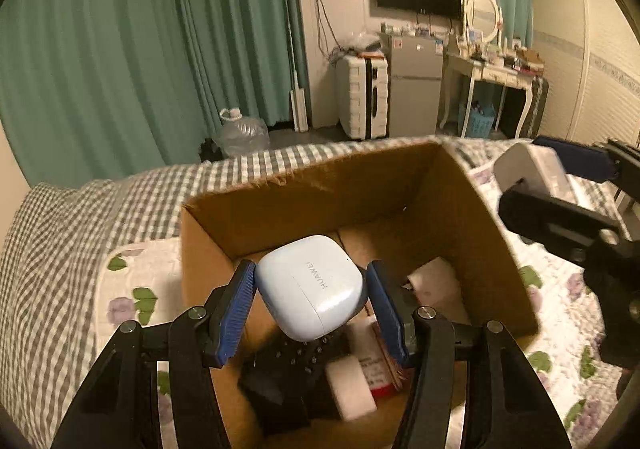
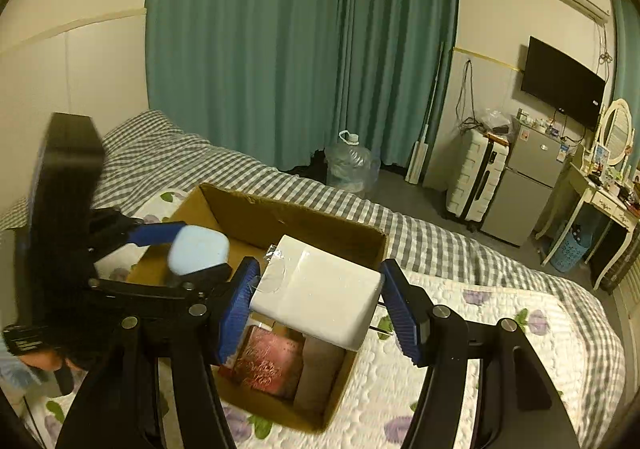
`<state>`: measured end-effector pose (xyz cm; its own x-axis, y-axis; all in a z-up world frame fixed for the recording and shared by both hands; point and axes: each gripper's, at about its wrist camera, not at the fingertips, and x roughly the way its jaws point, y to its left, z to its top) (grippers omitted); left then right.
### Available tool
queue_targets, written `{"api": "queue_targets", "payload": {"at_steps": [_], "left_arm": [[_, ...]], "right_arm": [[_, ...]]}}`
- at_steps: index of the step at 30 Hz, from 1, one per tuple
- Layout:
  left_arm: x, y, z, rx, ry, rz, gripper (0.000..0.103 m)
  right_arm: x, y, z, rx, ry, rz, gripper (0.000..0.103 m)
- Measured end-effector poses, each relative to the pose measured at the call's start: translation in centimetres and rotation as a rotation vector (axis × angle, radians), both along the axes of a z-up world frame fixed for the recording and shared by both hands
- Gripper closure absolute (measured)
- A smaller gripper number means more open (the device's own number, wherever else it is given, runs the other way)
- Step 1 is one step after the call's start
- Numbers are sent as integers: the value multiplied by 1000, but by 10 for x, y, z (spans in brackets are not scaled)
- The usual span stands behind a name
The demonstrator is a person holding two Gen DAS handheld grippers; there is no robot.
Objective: Organize rigid objects
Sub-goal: 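Carry the earbuds case and soap bar into the box and release both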
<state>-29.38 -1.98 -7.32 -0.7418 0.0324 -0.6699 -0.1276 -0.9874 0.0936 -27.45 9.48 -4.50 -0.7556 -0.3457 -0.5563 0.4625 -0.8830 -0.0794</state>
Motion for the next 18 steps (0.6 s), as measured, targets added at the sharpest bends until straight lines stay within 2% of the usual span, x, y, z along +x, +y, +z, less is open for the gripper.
{"api": "queue_targets", "payload": {"at_steps": [9, 12, 18], "left_arm": [[-17, 3, -27, -12, -62, 16, 43], [-18, 7, -27, -31, -72, 14, 43], [-11, -3, -14, 3, -45, 57, 41]], "right_arm": [[-18, 8, -28, -8, -59, -5, 41], [-19, 10, -28, -9, -57, -7, 41], [-14, 10, -23, -15, -49, -16, 41]]}}
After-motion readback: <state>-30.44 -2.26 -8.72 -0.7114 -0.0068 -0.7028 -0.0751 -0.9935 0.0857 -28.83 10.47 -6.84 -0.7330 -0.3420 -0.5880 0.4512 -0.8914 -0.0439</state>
